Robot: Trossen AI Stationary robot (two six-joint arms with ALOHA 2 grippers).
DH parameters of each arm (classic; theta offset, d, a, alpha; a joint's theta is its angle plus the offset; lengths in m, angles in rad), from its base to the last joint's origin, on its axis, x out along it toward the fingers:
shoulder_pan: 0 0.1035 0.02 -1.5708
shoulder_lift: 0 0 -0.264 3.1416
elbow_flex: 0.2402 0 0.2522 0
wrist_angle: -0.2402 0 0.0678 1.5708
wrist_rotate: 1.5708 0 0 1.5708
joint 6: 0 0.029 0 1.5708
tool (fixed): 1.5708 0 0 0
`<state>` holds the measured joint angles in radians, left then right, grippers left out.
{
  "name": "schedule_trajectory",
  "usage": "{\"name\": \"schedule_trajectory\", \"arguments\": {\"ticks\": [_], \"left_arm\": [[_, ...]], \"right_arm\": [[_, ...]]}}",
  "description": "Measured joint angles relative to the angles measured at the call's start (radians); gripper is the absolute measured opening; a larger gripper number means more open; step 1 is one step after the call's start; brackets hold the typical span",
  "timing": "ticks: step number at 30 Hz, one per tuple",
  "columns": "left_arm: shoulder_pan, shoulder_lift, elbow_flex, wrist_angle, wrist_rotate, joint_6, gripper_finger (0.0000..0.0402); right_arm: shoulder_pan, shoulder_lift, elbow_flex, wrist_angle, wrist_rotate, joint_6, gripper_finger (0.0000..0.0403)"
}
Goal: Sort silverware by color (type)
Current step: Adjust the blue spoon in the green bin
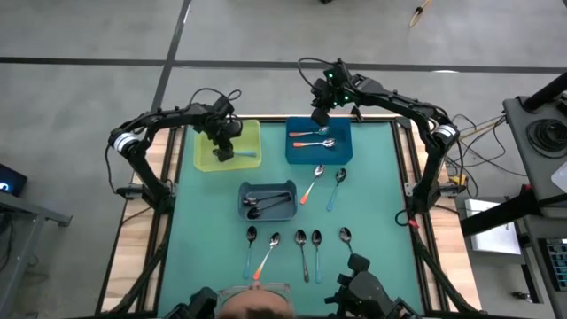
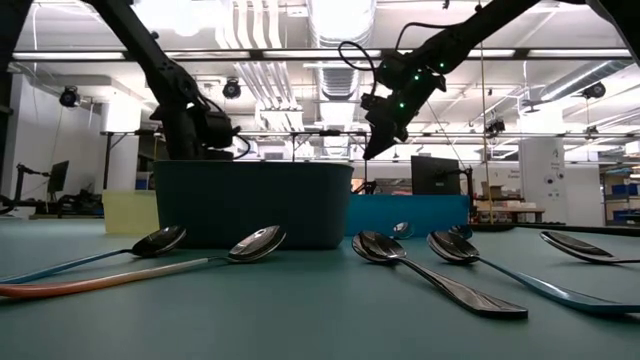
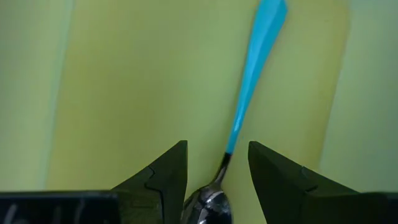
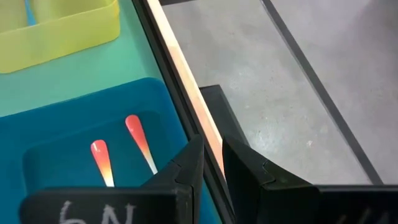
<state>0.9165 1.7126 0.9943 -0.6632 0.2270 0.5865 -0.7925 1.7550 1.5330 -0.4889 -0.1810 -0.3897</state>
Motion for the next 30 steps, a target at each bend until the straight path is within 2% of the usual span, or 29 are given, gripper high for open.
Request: {"name": "schedule_trajectory", "arguments": {"ticks": [12, 17, 21, 30], "left_arm": [[0.000, -0.002, 0.000, 0.018, -0.061, 0.016, 0.0144], [0.000, -0.014, 0.006, 0.008, -0.059, 0.050, 0.0089], [0.000, -0.020, 0.007, -0.037, 0.055, 0.111, 0.0014], [-0.006, 0.016, 0.002, -0.071, 0.095, 0.092, 0.0001]], "right_arm": [[0.000, 0.000, 0.000, 0.001, 0.002, -0.003, 0.0052], [0.000, 0.000, 0.000, 0.000, 0.027, -0.003, 0.0052], [0.000, 0.000, 0.000, 0.000, 0.027, -0.003, 0.0052], [0.000, 0.000, 0.000, 0.000, 0.027, -0.003, 0.0052]]}}
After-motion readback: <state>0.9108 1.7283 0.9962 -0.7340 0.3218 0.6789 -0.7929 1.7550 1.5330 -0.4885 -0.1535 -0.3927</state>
